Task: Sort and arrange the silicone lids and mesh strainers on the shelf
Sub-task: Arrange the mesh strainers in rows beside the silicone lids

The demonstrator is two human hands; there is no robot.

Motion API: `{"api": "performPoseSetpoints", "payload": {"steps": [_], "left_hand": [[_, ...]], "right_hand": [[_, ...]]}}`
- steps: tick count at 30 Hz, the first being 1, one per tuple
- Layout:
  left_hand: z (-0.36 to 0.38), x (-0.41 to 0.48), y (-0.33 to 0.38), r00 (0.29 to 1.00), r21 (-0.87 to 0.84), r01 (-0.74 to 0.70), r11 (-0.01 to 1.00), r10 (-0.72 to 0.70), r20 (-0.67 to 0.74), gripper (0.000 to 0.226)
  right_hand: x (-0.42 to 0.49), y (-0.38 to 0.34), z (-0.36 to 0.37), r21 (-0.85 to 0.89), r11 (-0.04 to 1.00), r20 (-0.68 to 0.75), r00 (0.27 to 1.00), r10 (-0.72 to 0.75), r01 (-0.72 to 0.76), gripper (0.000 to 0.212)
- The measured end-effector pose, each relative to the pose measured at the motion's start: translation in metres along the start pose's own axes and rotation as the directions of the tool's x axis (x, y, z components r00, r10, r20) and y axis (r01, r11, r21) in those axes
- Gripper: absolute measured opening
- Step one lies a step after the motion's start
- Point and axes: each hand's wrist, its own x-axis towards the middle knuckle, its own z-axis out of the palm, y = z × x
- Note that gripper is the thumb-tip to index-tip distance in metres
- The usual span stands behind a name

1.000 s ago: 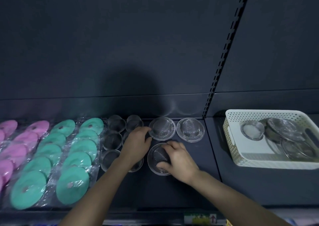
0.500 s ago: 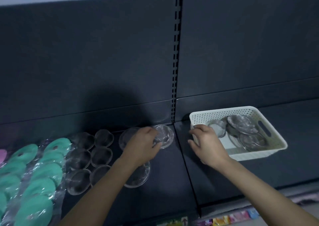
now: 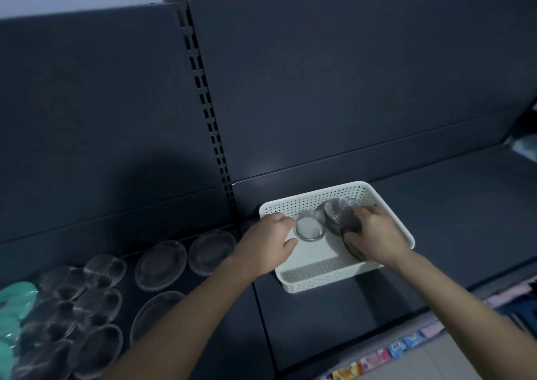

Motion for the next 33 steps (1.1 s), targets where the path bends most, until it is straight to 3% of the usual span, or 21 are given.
{"api": "performPoseSetpoints", "payload": {"steps": [7,11,14,16,18,20,24,27,30,33], "left_hand": [[0.029,0.038,0.023,0.998,-0.032,-0.006,0.999,0.007,0.055,0.032],[0.046,0.051,0.030,0.999,-0.081,-0.008,0.997,0.012,0.043,0.019],[0.048,0.059,0.037,0.988,-0.292,0.149,0.945,-0.150,0.018,0.025],[0.042,0.066,0.045,0.942,-0.559,0.317,0.766,-0.326,0.087,0.026],[0.033,0.073,0.054,0.867,-0.796,0.439,0.417,-0.431,0.252,0.023],[0.025,0.078,0.060,0.826,-0.871,0.454,0.186,-0.454,0.333,0.025],[0.021,0.080,0.059,0.782,-0.877,0.476,0.061,-0.487,0.390,0.037],[0.024,0.078,0.054,0.755,-0.862,0.506,0.029,-0.498,0.427,0.039],[0.027,0.076,0.050,0.750,-0.870,0.492,-0.020,-0.498,0.436,0.036],[0.021,0.075,0.045,0.760,-0.896,0.425,-0.127,-0.488,0.430,0.033]], "right_hand": [[0.018,0.015,-0.005,0.015,0.999,0.085,0.995,-0.045,0.044,0.073],[0.024,0.022,-0.013,-0.035,0.993,0.008,0.994,-0.112,0.112,0.047],[0.029,0.032,-0.017,0.018,0.991,-0.140,0.981,-0.131,0.135,0.020],[0.032,0.038,-0.017,0.085,0.988,-0.232,0.966,-0.110,0.133,0.019],[0.033,0.040,-0.020,0.148,0.978,-0.304,0.947,-0.099,0.150,0.020],[0.032,0.036,-0.023,0.172,0.969,-0.324,0.939,-0.114,0.177,0.025],[0.034,0.029,-0.023,0.228,0.958,-0.181,0.974,-0.136,0.176,0.026],[0.037,0.028,-0.018,0.056,0.984,-0.135,0.978,-0.160,0.168,0.026],[0.037,0.024,-0.017,0.044,0.973,-0.251,0.945,-0.211,0.229,0.028],[0.037,0.020,-0.014,0.047,0.911,-0.428,0.832,-0.353,0.410,0.014]]}}
